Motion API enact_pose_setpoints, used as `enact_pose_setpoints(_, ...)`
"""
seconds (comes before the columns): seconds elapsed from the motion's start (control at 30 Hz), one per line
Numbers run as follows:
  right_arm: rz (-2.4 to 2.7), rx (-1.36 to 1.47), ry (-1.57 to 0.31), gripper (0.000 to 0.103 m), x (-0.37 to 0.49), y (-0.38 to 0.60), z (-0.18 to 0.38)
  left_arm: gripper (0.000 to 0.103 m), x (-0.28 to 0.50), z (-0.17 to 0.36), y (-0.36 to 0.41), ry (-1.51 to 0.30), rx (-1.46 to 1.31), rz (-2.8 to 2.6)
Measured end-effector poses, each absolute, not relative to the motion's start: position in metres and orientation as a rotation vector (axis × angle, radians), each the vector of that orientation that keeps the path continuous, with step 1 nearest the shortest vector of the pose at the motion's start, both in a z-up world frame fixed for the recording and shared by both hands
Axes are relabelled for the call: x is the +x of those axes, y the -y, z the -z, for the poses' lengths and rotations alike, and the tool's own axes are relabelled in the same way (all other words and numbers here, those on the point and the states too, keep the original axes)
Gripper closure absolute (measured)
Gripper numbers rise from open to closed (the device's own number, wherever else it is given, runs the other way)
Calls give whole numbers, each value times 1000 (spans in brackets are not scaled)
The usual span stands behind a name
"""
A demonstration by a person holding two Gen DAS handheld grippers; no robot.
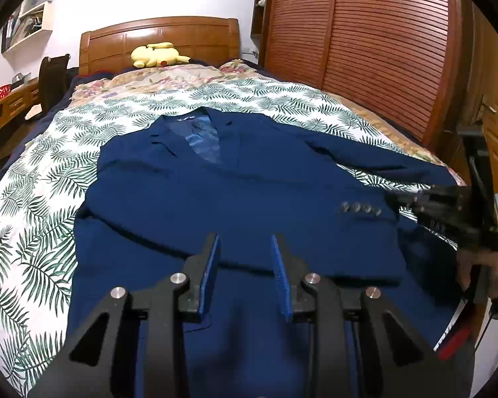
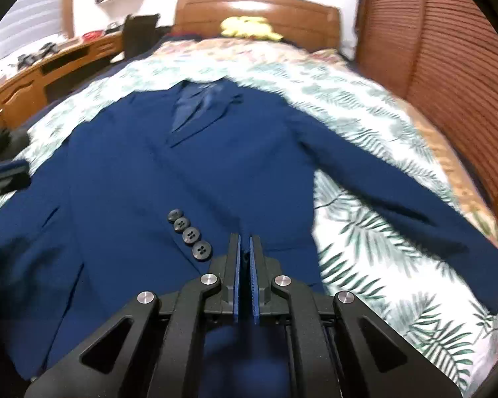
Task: Fold large clothes
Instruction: 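Move the right tool to the other sleeve's cuff and grasp it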
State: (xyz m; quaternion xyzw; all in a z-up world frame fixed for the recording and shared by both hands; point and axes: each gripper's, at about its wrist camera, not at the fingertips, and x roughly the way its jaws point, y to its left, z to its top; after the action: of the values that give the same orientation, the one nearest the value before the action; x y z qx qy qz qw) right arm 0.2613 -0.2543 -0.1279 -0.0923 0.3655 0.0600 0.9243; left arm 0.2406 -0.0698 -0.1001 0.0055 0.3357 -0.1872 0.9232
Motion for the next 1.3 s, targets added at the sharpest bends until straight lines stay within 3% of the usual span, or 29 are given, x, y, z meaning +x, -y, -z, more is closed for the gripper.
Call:
enact_pose_setpoints(0.4,-113,-198,-770,96,245,270,124,74,236,95,70,-672,21,393)
enact_pose_setpoints(0.5,-72,-197,-768,80,240,290,119,74,236,94,70,-671,21,394)
enact_pose_setpoints(0.57,-46,-187,-775,49,238,307,115,74,236,94,71,-670,23,395)
enact_pose_setpoints(0.6,-38,-181,-777,46,237,315,114,74,236,94,71,-670,23,394)
enact_pose_setpoints(1.3,383,-21,-844,45,244,526,90,73,239,99,74,-682,42,392)
